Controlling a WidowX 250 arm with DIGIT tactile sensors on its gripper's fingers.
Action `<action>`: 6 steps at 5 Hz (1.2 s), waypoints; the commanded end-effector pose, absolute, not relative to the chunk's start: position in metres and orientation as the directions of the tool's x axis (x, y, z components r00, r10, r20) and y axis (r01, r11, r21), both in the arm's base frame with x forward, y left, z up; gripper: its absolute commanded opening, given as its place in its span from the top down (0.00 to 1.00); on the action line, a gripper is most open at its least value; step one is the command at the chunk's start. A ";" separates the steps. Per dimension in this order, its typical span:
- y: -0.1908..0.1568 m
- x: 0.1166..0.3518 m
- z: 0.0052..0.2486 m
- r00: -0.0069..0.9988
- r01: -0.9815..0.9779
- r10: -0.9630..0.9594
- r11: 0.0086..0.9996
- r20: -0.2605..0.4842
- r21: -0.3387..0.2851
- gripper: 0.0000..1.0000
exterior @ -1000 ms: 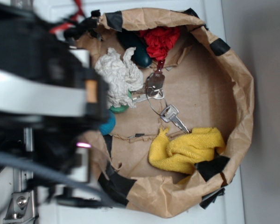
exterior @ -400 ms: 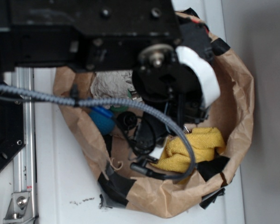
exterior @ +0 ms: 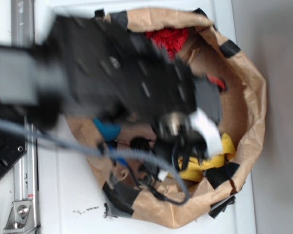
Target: Grab the yellow cloth.
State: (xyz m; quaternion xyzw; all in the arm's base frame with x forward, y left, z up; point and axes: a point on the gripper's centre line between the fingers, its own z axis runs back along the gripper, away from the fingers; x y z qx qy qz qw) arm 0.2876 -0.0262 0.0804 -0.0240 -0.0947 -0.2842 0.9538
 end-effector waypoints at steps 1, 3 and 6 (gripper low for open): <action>-0.085 0.299 0.086 0.716 0.661 -0.622 0.750 0.317 -0.019 0.00; -0.100 0.303 0.035 0.772 0.618 -0.598 0.785 0.216 -0.033 1.00; -0.022 0.299 0.101 0.864 0.432 -0.418 0.902 0.280 0.013 1.00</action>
